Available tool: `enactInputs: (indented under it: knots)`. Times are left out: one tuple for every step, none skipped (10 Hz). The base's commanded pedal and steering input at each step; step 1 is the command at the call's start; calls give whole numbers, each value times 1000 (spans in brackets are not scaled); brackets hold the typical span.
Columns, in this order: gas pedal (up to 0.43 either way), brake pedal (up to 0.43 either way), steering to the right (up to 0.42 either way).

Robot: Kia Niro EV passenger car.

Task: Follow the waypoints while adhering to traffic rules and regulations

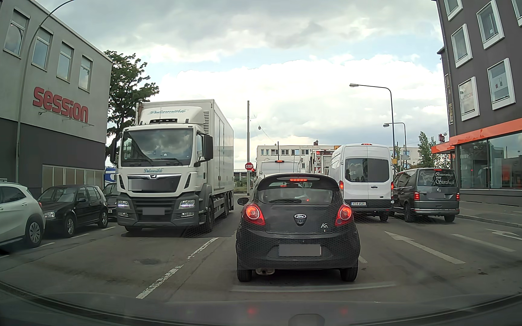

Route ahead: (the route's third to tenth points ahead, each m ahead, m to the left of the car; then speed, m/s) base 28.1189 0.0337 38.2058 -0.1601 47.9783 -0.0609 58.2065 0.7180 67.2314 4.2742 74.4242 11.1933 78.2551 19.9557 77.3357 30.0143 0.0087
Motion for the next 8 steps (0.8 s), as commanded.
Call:
enactInputs:
  knots:
    - [0,262,-1]
    - [0,256,-1]
    - [0,256,-1]
    - [0,262,-2]
    - [0,262,-2]
    - [0,262,-2]
    - [0,262,-2]
    - [0,262,-2]
